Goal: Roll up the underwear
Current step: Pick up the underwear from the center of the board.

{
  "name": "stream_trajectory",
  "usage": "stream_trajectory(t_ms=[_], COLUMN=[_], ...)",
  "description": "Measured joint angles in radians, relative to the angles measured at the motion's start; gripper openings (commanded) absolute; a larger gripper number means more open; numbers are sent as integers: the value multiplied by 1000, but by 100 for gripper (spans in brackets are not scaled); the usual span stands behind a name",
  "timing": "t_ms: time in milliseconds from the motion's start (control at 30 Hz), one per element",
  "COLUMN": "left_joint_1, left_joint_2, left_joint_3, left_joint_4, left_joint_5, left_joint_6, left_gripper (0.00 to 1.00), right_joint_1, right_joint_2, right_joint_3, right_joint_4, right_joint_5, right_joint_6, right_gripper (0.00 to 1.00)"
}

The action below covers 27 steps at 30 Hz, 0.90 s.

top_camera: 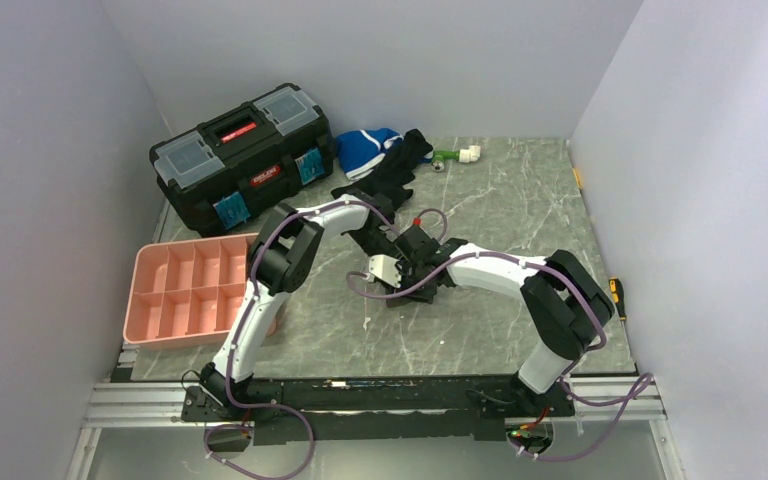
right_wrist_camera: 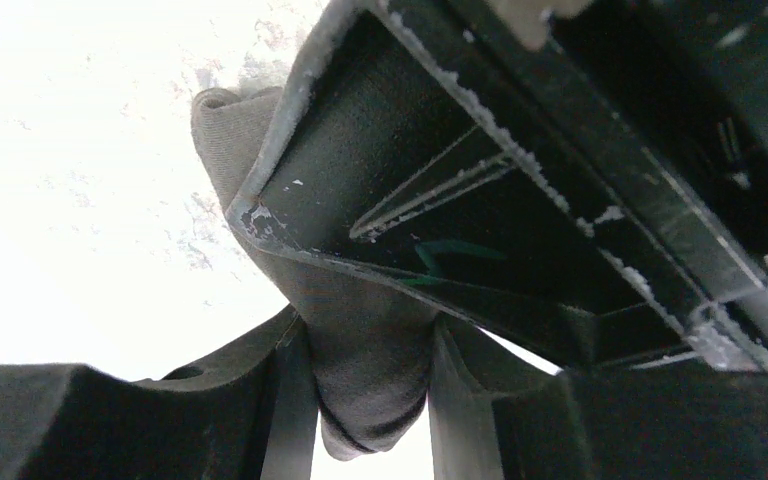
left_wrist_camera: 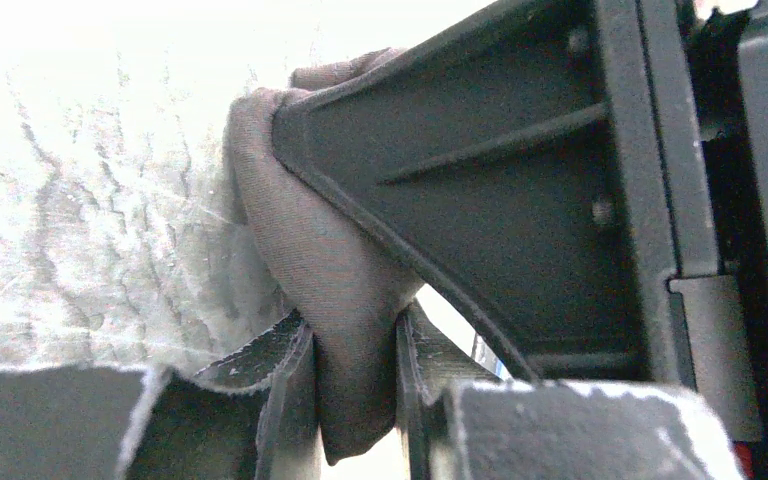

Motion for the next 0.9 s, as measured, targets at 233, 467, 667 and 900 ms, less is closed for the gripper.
stream_trajectory(t_ms=[233,467,667,900], left_joint_1=[11,18,32,82], left_joint_2=[-8,-39,-109,-261], left_joint_3=[-23,-39,-55,-171], left_joint_4=[14,11,39,103], left_joint_5=[5,-16,-106,-236], left_joint_6=[-1,0,12,42], left_gripper=[44,64,74,75], right_joint_1=[0,0,0,1], right_joint_2=[-4,-40,-83,-151], right_joint_3=[5,-12,-32,-55], right_joint_4=[-28,-77,-119,-195], right_joint_5=[-26,-71,-90,-80], right_joint_6=[2,26,47,74], right_gripper=[0,0,0,0])
